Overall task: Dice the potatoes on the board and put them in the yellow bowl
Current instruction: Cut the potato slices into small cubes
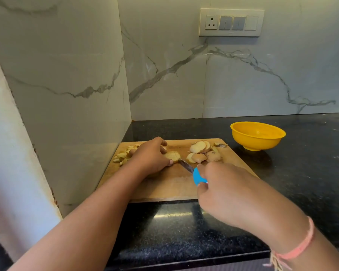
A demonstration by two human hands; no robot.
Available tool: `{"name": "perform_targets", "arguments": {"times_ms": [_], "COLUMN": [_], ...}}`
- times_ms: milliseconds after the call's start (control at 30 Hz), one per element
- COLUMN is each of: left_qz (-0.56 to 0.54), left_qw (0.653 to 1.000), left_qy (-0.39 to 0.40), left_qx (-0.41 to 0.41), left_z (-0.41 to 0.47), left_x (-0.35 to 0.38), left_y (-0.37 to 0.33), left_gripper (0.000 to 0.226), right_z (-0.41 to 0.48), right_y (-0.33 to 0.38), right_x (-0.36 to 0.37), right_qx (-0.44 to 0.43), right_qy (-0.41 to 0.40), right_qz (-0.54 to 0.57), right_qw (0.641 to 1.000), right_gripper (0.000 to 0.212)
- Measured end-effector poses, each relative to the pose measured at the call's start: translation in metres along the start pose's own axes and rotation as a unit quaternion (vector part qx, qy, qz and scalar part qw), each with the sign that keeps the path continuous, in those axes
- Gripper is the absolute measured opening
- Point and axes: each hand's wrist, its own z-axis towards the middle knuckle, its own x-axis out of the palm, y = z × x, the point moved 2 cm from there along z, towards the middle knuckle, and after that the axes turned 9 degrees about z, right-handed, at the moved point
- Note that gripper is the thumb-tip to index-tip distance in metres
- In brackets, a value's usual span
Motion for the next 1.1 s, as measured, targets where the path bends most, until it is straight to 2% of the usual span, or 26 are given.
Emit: {"name": "perform_targets", "arguments": {"times_ms": [133,333,467,567,800,1100], "left_qz": [-0.019,-0.038,-0.054,-0.059,-0.050,-0.034], "left_qw": [1.000,0.999,0.998,0.998,0.999,0.999], "left_qy": [-0.001,0.002,0.006,0.012,0.001,-0.005], "left_qx": [0.008,0.015,0.016,0.013,-0.002,-0.016], "left_z": [-0.002,-0.006,-0.007,-0.006,-0.002,0.001], "left_x": [-0.002,-0.005,-0.007,-0.008,-0.006,-0.003], "left_y": [0.002,0.001,0.001,0.000,0.003,0.006], "left_gripper": [0.055,0.055,0.056,0.056,0.045,0.045], "right_z": [-0.002,0.021,0.035,0.044,0.052,0.026], "right_y": [-0.004,-0.002,-0.001,0.001,0.017,0.000], "right_x": [-0.006,0.004,0.013,0.017,0.012,0.009], "right_qx": [0.017,0.005,0.006,0.015,-0.013,-0.002], "right_qy": [-0.016,-0.068,-0.072,-0.071,-0.051,-0.028], "right_qz": [0.020,0.056,0.048,0.040,0.005,0.016], "right_qw": [1.000,0.996,0.996,0.997,0.999,0.999], "right_gripper": [0.043,0.043,0.042,0.037,0.009,0.034]}}
